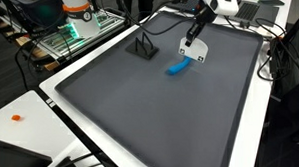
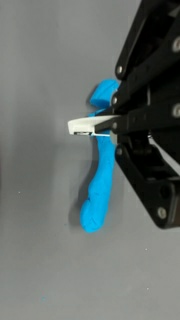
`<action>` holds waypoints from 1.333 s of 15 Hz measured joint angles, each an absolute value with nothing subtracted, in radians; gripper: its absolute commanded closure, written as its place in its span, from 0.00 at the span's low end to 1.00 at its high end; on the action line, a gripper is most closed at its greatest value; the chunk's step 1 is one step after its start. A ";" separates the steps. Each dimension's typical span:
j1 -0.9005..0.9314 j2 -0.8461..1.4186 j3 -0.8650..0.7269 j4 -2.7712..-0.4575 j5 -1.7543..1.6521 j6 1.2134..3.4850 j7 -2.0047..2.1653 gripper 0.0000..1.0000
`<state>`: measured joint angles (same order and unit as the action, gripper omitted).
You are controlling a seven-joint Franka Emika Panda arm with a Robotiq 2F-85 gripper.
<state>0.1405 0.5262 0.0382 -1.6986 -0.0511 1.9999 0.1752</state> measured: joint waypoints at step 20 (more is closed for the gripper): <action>0.140 0.583 0.039 -1.677 -0.060 2.009 0.149 0.99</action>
